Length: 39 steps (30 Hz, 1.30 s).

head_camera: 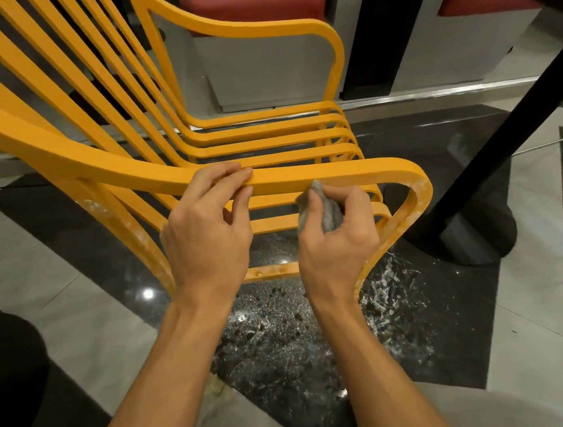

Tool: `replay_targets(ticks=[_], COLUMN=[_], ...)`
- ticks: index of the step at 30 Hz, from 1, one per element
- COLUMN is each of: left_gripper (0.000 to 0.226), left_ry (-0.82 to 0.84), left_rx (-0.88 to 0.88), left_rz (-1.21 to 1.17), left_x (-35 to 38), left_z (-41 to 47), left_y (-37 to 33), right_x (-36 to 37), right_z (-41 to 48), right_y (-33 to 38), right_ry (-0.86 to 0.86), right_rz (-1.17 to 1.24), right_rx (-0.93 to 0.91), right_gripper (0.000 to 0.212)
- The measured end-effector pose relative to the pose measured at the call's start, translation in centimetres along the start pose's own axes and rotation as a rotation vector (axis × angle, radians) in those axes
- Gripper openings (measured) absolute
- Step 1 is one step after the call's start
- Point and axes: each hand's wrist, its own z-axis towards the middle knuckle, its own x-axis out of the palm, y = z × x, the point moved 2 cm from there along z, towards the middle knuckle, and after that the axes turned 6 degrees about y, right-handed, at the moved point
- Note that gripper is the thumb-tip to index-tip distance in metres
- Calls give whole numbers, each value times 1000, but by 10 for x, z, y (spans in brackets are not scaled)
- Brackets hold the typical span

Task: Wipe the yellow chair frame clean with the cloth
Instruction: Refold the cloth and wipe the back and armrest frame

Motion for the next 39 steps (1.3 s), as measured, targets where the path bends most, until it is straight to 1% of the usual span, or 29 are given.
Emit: replay_targets(ticks=[2, 5, 6, 7, 10, 12, 16, 18, 22, 24, 29, 30, 33, 35, 37, 39], left_gripper=[26, 25, 24, 23, 20, 18, 20, 22, 24, 22, 22, 22, 21, 21, 20, 21], left_ry=[4, 15, 18, 18, -10, -32, -28, -17, 27, 37, 62, 63, 52, 44, 44, 46], left_rx=[8, 33, 49, 65, 103, 144, 198, 185, 160, 152, 155, 159, 164, 162, 162, 167], left_rz=[2, -4, -1, 6, 32, 42, 68, 76, 10, 3, 16, 16, 1, -8, -6, -1], left_x=[1, 3, 4, 4, 7, 11, 20, 25, 31, 31, 30, 29, 29, 29, 29, 29], left_z=[-1, -2, -3, -3, -2, -2, -2, -2, 0, 1, 2, 2, 3, 2, 3, 3], left_y=[-1, -2, -4, -5, -14, -21, -27, -26, -23, -23, -20, -20, -19, -20, -19, -18], right_x=[4, 15, 13, 9, -12, -15, 2, 0, -16, -14, 0, -4, -20, -22, -14, -2], right_z=[-2, -8, -7, -4, 8, 9, 0, 2, 14, 12, 5, 8, 17, 18, 13, 5], right_y=[4, 11, 9, 6, -3, -1, 8, 5, -4, -3, 1, -1, -11, -12, -6, 2], right_ry=[10, 119, 127, 104, -64, -89, 83, 106, -70, -103, 64, 54, -100, -148, -102, 12], right_rz=[-7, -20, -20, -9, 21, 31, 34, 18, 1, 8, 8, -1, 5, 17, 12, 9], right_rx=[1, -51, -53, -36, 55, 69, -14, -48, 14, 33, -44, -35, 50, 82, 70, 16], right_gripper=[9, 9, 9, 9, 10, 10, 9, 9, 7, 7, 9, 9, 7, 7, 8, 8])
